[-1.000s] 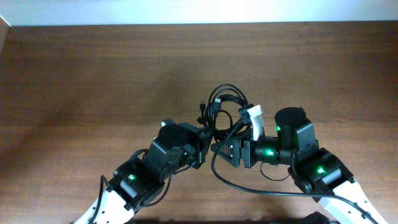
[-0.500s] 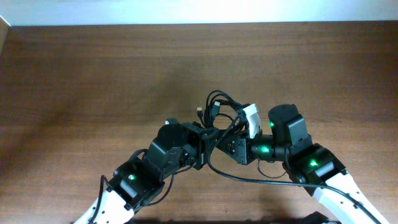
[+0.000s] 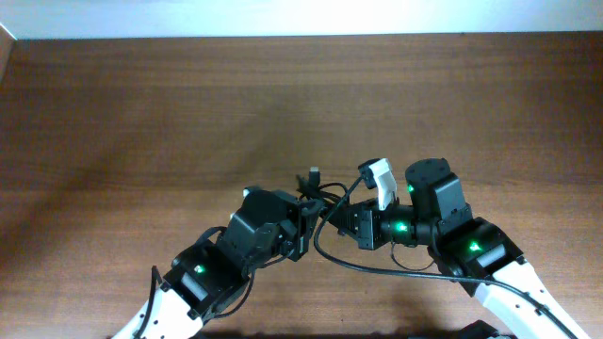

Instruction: Untangle cables

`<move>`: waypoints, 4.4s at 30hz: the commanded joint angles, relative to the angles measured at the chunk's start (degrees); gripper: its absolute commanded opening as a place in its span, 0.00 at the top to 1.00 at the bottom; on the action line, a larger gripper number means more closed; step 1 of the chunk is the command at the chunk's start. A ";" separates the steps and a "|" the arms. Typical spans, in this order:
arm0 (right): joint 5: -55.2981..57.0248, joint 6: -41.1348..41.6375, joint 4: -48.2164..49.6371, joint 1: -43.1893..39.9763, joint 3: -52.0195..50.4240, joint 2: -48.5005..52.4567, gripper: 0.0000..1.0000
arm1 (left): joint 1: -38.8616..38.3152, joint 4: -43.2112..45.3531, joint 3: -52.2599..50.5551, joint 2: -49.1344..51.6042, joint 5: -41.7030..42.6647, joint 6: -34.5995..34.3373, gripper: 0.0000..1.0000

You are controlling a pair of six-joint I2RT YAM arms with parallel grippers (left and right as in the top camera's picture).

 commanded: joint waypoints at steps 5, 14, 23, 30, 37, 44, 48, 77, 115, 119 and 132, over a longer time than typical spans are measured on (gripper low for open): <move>0.04 -0.85 -0.02 0.33 0.22 -3.39 0.96 | 0.15 -6.38 0.87 -0.79 -13.70 -0.35 1.00; -0.85 -0.83 -0.02 0.33 0.24 -8.83 0.96 | 0.63 -13.66 0.87 -0.79 -22.27 -0.37 1.00; -1.90 -0.85 -0.07 0.33 0.24 -12.87 0.96 | 0.61 -14.25 0.87 -0.96 -21.68 -0.35 1.00; -1.88 -0.83 -0.04 0.33 0.24 -12.87 0.14 | 0.63 -14.05 0.87 -1.42 -19.17 -0.37 1.00; -1.42 -3.04 -1.81 0.33 0.22 -12.41 0.11 | 0.61 -13.22 0.87 -6.21 -17.14 -0.33 1.00; -1.53 -4.09 -2.40 0.33 0.22 -8.20 0.10 | 0.61 -10.47 0.87 -10.16 -10.08 -0.33 1.00; -6.49 -9.86 -2.38 0.35 0.22 -6.97 0.10 | 0.61 -8.07 0.87 -10.16 -5.73 -0.35 1.00; -7.50 -14.10 -3.54 0.37 0.22 -6.91 0.83 | 0.44 0.83 0.87 -6.10 17.09 -0.33 1.00; -22.40 -17.11 -0.55 -2.29 0.28 -17.88 0.96 | 0.50 -3.61 0.87 -5.53 -14.71 47.06 0.10; -26.38 -20.65 -0.44 -2.32 0.26 -17.86 0.96 | 0.50 -3.48 0.87 -5.53 -14.43 49.31 0.24; -10.54 -8.35 -0.46 -2.32 0.28 -17.86 0.96 | 0.50 -3.78 0.87 -5.53 -13.22 50.36 0.51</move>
